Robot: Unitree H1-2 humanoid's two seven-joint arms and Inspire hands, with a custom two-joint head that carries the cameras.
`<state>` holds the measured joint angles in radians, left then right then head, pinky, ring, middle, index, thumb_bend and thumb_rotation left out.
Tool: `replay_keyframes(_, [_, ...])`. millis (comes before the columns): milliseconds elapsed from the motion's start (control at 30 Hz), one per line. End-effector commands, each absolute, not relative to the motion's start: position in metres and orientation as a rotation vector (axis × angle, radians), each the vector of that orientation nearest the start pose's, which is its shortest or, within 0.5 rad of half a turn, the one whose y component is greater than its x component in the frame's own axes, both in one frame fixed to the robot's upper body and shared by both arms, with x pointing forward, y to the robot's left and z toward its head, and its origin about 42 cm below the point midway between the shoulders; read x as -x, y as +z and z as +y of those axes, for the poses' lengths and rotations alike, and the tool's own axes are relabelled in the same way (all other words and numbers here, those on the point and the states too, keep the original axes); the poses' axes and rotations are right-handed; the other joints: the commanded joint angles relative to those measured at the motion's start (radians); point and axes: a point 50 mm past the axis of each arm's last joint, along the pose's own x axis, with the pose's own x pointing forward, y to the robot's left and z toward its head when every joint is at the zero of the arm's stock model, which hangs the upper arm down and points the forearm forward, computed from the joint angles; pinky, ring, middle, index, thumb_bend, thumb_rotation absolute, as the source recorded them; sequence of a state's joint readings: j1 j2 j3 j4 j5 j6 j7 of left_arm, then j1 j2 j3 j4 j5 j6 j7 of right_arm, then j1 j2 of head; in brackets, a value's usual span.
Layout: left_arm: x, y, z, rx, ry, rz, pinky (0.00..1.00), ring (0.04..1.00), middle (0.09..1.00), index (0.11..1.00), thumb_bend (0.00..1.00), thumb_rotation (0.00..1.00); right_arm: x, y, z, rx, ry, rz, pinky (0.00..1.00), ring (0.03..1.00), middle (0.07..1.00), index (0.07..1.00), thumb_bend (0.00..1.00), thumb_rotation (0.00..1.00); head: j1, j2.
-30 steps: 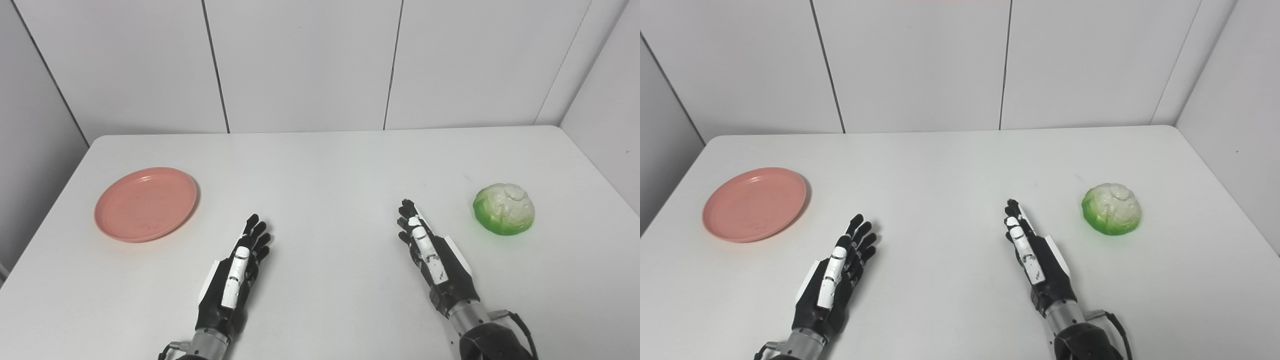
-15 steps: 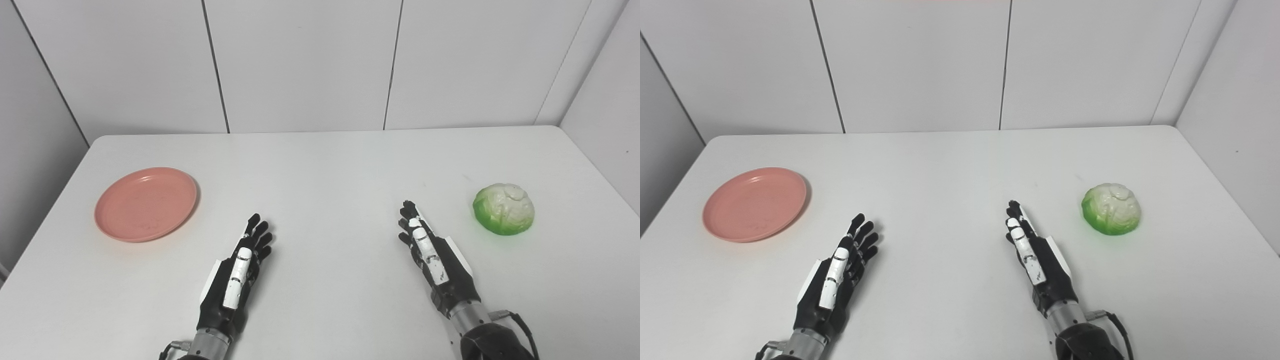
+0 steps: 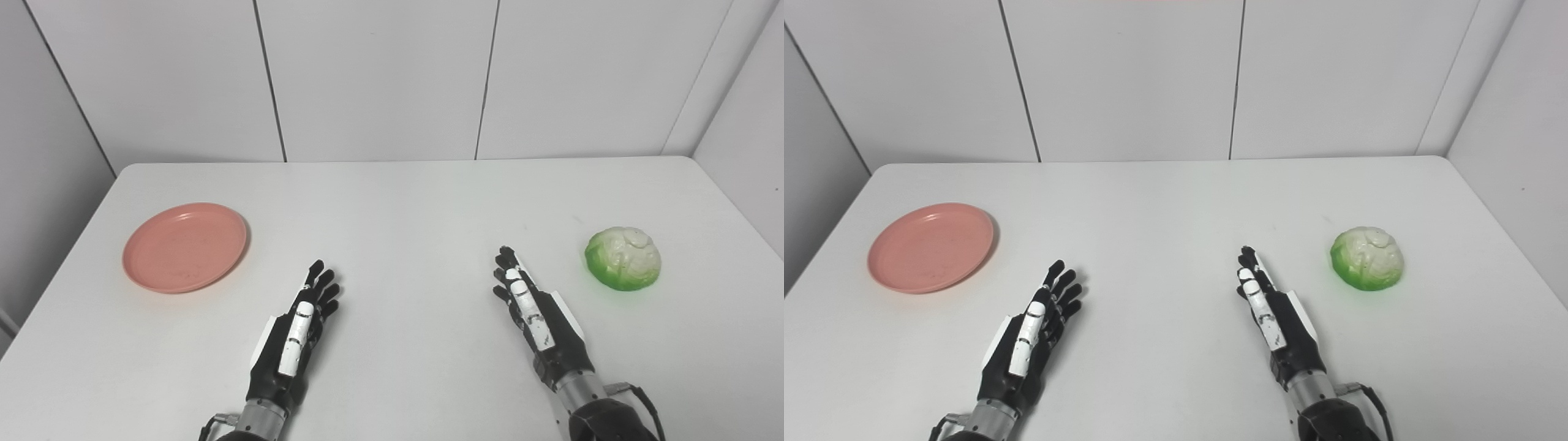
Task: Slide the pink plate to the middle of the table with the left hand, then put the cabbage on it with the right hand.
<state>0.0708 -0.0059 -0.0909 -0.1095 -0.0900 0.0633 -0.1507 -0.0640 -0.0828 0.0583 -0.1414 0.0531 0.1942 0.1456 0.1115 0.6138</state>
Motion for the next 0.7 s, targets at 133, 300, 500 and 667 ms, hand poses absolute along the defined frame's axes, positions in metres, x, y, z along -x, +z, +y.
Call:
replay_keyframes(133, [-0.254,0.074,0.165,0.093,-0.227,0.122,0.96,0.964,0.985,0.98,0.49,1.0,-0.308,0.133,-0.22,0.031,0.256,-0.056,0.98,0.981,0.99,0.993,0.27,1.0,0.094,-0.055])
replay_keyframes(300, [-0.257,0.068,0.155,0.104,-0.222,0.131,0.97,0.965,0.984,0.977,0.49,1.0,-0.309,0.125,-0.229,0.016,0.265,-0.064,0.98,0.98,0.987,0.991,0.27,1.0,0.146,-0.088])
replay_keyframes(500, [-0.259,0.066,0.147,0.101,-0.211,0.142,0.96,0.957,0.975,0.967,0.46,1.0,-0.31,0.121,-0.233,0.033,0.284,-0.08,0.99,0.98,0.987,0.996,0.24,1.0,0.18,-0.117])
replay_keyframes(667, [-0.259,0.065,0.147,0.096,-0.202,0.139,0.96,0.955,0.972,0.966,0.45,1.0,-0.308,0.121,-0.232,0.021,0.288,-0.077,0.99,0.985,0.991,0.995,0.24,1.0,0.179,-0.121])
